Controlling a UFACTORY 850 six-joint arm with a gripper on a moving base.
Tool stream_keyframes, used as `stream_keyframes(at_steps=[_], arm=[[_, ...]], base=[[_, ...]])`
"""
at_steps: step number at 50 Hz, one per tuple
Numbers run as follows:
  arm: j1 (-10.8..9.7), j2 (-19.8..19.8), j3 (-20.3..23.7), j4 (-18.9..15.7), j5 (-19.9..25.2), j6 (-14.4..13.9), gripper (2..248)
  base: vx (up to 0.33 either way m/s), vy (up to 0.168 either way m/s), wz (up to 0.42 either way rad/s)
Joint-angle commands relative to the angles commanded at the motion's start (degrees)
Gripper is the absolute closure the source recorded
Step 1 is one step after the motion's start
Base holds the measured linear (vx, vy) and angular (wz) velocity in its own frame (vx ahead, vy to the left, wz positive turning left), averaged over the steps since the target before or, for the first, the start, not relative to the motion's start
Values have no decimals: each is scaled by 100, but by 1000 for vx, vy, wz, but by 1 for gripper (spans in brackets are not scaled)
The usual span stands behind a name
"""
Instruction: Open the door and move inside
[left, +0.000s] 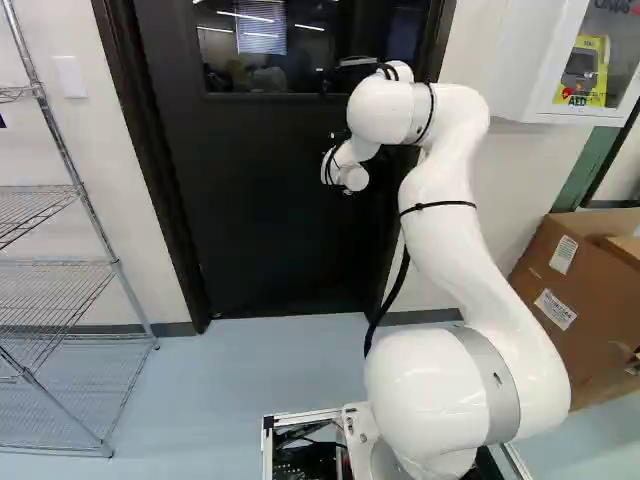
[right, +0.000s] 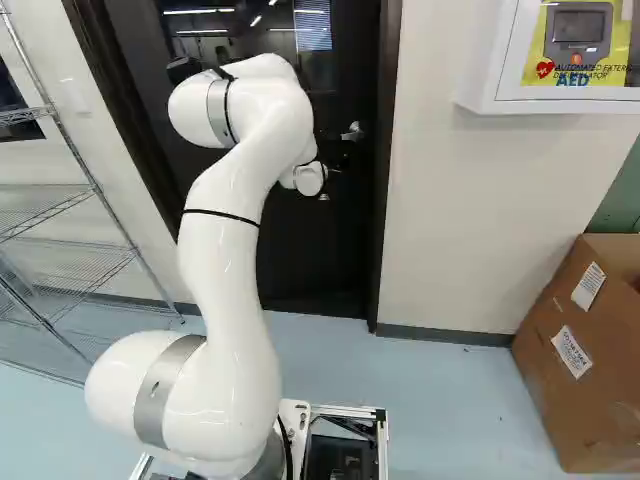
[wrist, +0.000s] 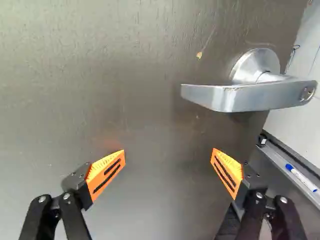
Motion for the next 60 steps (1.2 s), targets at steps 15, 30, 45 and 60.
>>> stream_keyframes(at_steps=[15,30,45,60], arm=[[13,-479,-686,0,0,0,3],[22,-723,-1038,0,0,0,3],[62,-292,-416,0,0,0,3],[112,180,256,0,0,0,3]], base=[[0,0,0],[0,0,0],[0,0,0],[0,0,0]])
